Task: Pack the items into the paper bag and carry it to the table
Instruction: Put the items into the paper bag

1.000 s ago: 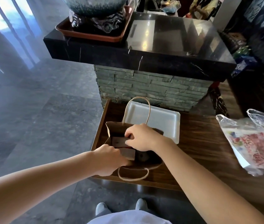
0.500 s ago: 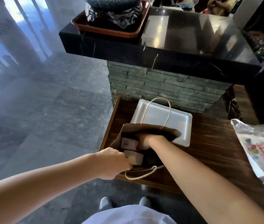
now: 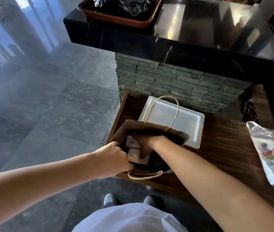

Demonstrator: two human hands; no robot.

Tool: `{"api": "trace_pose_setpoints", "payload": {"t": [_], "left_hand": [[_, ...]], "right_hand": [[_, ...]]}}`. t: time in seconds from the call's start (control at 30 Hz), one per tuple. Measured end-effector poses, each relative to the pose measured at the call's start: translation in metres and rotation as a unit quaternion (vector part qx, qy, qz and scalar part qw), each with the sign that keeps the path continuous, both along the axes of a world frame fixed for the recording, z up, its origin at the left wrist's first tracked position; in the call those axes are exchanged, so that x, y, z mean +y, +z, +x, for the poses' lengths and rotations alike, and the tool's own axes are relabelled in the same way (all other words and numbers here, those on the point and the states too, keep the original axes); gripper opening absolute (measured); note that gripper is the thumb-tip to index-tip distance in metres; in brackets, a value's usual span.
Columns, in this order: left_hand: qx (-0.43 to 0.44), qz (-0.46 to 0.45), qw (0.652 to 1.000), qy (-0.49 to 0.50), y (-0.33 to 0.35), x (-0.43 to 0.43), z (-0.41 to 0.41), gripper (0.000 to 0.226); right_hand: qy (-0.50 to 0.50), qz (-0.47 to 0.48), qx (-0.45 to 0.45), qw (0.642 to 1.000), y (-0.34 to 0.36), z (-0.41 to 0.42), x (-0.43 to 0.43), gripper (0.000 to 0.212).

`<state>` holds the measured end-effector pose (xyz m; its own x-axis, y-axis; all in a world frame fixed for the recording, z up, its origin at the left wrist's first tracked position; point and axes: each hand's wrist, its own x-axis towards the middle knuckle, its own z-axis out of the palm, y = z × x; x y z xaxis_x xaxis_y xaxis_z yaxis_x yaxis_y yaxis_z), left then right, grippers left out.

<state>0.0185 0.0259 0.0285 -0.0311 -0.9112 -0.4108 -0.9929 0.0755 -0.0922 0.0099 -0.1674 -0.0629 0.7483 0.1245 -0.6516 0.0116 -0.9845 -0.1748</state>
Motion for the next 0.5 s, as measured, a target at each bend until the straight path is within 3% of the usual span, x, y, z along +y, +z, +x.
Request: {"api": "trace_pose_setpoints", "payload": {"t": [0.07,0.17,0.23,0.37,0.5], "left_hand": [[0.008,-0.004,1.000,0.006,-0.001,0.002,0.003,0.034],[0.018,-0.017,1.000,0.000,-0.004,0.004,0.006,0.032],[0.019,-0.022,1.000,-0.009,-0.005,0.005,0.007,0.031],[0.036,-0.026,0.999,-0.013,-0.007,0.007,0.013,0.022],[0.035,-0.035,0.999,-0.018,-0.009,0.008,0.012,0.022]], "right_hand": [[0.028,-0.016,0.013,0.999,-0.004,-0.006,0.001,0.125],[0.025,-0.060,-0.029,0.997,-0.005,-0.014,0.009,0.130],[-0.025,-0.049,-0.058,0.997,-0.001,-0.015,0.015,0.124],[-0.049,-0.035,-0.098,0.993,0.003,-0.023,0.019,0.092],[-0.064,-0.008,-0.150,0.986,0.001,-0.039,0.024,0.086]]}}
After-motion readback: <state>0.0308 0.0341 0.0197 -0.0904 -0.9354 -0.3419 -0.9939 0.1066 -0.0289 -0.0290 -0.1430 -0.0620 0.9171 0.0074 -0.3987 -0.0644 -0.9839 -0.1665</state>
